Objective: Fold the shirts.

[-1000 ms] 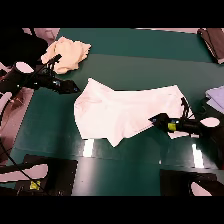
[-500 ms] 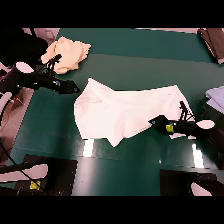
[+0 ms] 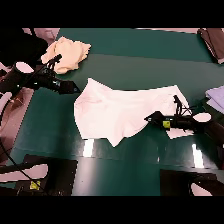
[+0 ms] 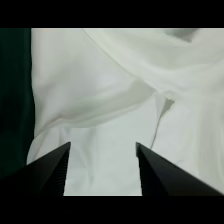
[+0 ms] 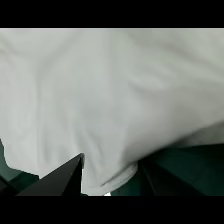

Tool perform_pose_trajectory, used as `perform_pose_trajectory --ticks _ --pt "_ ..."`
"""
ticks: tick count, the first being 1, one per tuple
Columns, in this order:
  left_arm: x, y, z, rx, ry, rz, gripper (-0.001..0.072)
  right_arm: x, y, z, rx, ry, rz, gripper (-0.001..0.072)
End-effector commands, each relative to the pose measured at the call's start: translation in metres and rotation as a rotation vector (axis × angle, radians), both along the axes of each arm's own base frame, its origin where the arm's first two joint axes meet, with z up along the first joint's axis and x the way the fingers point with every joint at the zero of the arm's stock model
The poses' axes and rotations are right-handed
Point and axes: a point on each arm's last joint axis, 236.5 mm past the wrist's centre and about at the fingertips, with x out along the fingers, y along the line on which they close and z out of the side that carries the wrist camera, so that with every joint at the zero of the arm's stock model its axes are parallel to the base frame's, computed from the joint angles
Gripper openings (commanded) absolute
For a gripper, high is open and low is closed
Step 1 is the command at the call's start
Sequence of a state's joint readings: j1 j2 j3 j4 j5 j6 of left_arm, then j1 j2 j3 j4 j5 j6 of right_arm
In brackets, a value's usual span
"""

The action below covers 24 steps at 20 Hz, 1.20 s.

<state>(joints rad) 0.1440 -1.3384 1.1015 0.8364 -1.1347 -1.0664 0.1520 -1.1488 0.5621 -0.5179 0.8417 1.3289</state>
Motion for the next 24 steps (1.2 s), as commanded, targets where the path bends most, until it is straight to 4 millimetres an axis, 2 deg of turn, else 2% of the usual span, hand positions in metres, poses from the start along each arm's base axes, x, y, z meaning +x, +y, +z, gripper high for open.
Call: perform_pose_trajectory --ticks 1,4,6,11,13,16,24 --pt "0.000 0.000 0.000 0.001 -0.004 -0.003 0.0495 -0.012 -0.007 0.013 -0.013 -0.011 -0.032 0.0376" --pt "0.000 0.000 0.000 0.002 -0.005 -0.003 0.0495 -0.024 -0.009 0.016 -0.014 0.006 -0.035 0.0376" --pt "0.000 0.000 0.000 0.003 -0.005 -0.003 0.0495 -0.027 -0.009 0.009 -0.020 0.020 -0.038 0.0377" --pt "0.000 0.000 0.000 0.004 -0.006 -0.007 0.0494 -0.016 -0.017 -0.021 -0.058 0.065 -0.084 0.0377" --pt "0.000 0.000 0.000 0.003 -0.006 -0.007 0.0495 -0.013 -0.019 -0.027 -0.069 0.066 -0.096 0.0376" --pt "0.001 0.000 0.000 0.004 -0.009 -0.005 0.0495 -0.003 -0.015 -0.018 -0.028 0.030 -0.119 0.0376" --pt "0.000 0.000 0.000 0.004 -0.007 -0.007 0.0494 0.008 -0.020 -0.016 -0.044 -0.003 -0.140 0.0375"
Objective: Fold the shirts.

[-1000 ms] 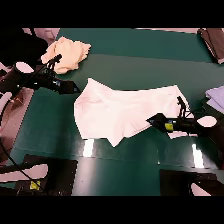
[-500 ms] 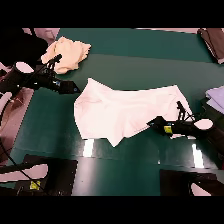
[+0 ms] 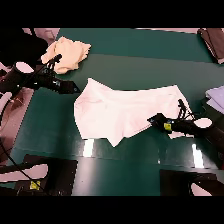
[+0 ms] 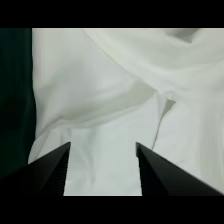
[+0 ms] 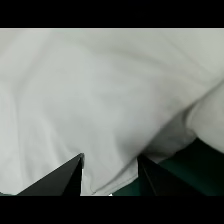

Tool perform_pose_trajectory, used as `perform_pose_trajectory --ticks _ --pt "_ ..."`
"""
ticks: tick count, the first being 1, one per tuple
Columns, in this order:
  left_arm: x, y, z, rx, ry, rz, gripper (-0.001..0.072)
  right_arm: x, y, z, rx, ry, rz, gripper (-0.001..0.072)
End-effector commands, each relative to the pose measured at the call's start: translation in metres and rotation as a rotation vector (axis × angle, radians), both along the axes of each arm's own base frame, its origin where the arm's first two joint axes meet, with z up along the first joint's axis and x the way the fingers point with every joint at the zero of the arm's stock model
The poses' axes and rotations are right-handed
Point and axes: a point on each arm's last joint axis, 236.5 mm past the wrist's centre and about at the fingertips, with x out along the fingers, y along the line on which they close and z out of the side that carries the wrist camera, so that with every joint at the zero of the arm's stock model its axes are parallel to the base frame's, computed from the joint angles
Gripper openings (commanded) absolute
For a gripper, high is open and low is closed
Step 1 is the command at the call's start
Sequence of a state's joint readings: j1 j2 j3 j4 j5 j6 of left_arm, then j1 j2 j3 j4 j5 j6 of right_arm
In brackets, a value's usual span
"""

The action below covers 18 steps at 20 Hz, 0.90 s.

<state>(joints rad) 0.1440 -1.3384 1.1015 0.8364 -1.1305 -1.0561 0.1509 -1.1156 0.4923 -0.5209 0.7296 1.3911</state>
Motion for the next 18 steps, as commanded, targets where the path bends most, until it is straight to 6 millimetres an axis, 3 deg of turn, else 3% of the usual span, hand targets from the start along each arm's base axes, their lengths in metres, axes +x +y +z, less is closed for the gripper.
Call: perform_pose_trajectory --ticks 1,6,8,10,14,18 --pt "-0.001 0.000 0.000 0.000 0.001 -0.003 0.0495 0.008 -0.004 0.000 -0.014 -0.023 -0.025 0.0374" --pt "-0.002 -0.001 0.000 -0.001 0.004 -0.006 0.0495 0.008 -0.006 -0.017 -0.023 0.020 -0.040 0.0374" --pt "-0.002 -0.001 0.000 0.000 0.002 -0.010 0.0495 0.012 0.005 -0.020 0.013 0.014 -0.043 0.0346" --pt "-0.003 -0.001 0.000 0.000 0.003 -0.015 0.0494 0.021 0.019 -0.015 0.062 -0.018 -0.064 0.0292" --pt "-0.003 -0.001 0.000 0.000 0.005 -0.016 0.0495 0.030 0.030 0.007 0.087 -0.081 -0.036 0.0019" --pt "-0.003 -0.001 0.000 0.000 0.003 -0.015 0.0495 0.029 0.014 0.035 0.066 -0.130 -0.042 0.0019"
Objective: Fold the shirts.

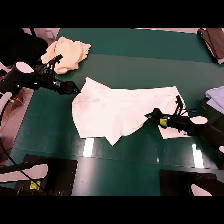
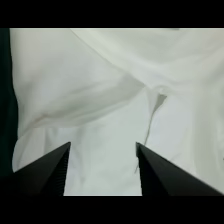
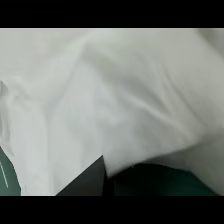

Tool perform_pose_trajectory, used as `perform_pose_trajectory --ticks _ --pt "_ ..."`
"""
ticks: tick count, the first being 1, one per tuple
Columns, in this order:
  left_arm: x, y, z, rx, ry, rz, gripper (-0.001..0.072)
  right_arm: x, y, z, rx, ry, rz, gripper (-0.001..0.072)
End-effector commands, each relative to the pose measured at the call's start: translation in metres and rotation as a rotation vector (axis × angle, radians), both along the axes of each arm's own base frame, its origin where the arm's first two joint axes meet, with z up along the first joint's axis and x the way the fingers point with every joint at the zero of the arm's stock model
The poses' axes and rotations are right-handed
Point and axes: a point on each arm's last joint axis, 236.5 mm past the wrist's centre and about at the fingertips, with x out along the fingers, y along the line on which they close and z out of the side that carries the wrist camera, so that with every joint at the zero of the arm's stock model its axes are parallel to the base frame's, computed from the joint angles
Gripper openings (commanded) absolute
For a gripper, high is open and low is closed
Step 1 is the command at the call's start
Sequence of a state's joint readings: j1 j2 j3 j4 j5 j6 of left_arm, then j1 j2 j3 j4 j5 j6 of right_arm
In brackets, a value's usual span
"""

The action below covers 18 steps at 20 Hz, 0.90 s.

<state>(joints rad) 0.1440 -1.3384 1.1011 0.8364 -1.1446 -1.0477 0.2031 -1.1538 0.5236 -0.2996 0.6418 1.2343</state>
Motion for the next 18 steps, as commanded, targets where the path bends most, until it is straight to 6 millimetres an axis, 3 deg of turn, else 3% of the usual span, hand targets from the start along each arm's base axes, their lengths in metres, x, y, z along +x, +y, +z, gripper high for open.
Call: perform_pose_trajectory --ticks 1,3,4,9,13,17,18 --pt "0.000 0.000 0.000 0.001 -0.003 0.000 0.0494 -0.002 -0.012 0.017 -0.020 -0.023 -0.005 0.0019" --pt "0.001 0.000 0.001 0.000 -0.004 0.002 0.0495 -0.005 -0.014 0.021 -0.010 -0.018 0.005 0.0037" --pt "0.001 0.000 0.001 -0.004 -0.005 0.003 0.0495 -0.006 -0.013 0.020 -0.007 -0.011 0.010 0.0087" --pt "0.000 -0.001 0.002 -0.006 -0.003 0.001 0.0494 -0.011 -0.011 0.008 -0.004 0.033 0.024 0.0131" --pt "0.000 -0.001 0.002 -0.006 -0.003 0.001 0.0494 -0.002 -0.017 0.003 -0.025 0.026 -0.010 0.0093" --pt "0.000 -0.001 0.001 -0.006 -0.002 0.000 0.0494 0.004 0.004 0.011 -0.004 0.030 0.064 0.0066" --pt "0.000 -0.001 0.002 -0.006 -0.002 0.000 0.0494 0.008 0.010 0.019 -0.002 0.009 0.081 0.0018"
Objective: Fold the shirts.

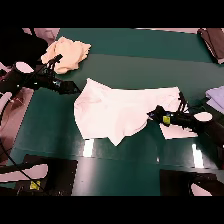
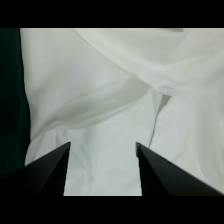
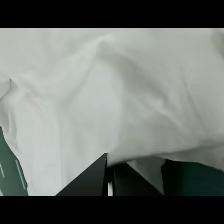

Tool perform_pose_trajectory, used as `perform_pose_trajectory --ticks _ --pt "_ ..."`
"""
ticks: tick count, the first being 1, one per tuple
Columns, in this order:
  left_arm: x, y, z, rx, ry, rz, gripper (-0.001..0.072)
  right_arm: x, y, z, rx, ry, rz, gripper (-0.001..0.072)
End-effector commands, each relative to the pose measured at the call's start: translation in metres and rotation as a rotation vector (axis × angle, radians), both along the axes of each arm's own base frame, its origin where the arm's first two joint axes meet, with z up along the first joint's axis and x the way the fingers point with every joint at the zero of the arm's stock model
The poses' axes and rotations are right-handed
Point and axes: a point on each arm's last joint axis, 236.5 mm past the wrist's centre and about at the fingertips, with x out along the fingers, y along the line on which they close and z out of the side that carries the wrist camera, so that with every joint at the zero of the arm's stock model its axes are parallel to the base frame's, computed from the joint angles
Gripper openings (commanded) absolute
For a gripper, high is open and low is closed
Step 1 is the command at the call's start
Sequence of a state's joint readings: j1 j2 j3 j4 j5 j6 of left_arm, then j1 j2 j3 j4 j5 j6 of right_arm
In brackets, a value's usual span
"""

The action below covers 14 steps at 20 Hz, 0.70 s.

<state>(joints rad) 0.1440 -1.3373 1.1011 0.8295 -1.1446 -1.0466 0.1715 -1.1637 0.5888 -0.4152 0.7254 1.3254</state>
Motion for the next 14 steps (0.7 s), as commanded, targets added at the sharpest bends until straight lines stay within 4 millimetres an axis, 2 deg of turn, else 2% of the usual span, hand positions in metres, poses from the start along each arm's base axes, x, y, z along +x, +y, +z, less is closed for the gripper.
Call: perform_pose_trajectory --ticks 1,4,7,8,9,11,12,14 --pt "0.000 0.000 0.000 0.000 0.000 0.000 0.0494 0.010 0.018 0.017 0.008 -0.043 0.047 0.0019" --pt "-0.001 0.000 0.000 -0.001 0.003 -0.003 0.0494 0.026 0.016 0.029 0.003 -0.089 0.023 0.0018" --pt "-0.006 -0.001 -0.001 -0.001 0.020 -0.018 0.0494 0.027 0.007 0.028 0.003 -0.080 0.014 0.0018" --pt "-0.014 0.001 -0.006 0.012 0.062 -0.019 0.0494 0.027 0.006 0.027 -0.006 -0.081 0.020 0.0018" --pt "-0.028 0.004 -0.013 0.032 0.132 -0.027 0.0494 0.027 0.005 0.026 -0.013 -0.084 0.023 0.0018" --pt "-0.063 -0.002 -0.022 0.010 0.268 -0.079 0.0495 0.033 0.002 0.029 -0.020 -0.105 -0.001 0.0017" --pt "-0.073 -0.010 -0.028 -0.014 0.303 -0.092 0.0495 0.039 -0.002 0.036 -0.029 -0.137 -0.024 0.0017" --pt "-0.087 -0.020 -0.046 -0.010 0.340 -0.105 0.0496 0.050 -0.011 0.061 -0.039 -0.227 -0.077 0.0017"
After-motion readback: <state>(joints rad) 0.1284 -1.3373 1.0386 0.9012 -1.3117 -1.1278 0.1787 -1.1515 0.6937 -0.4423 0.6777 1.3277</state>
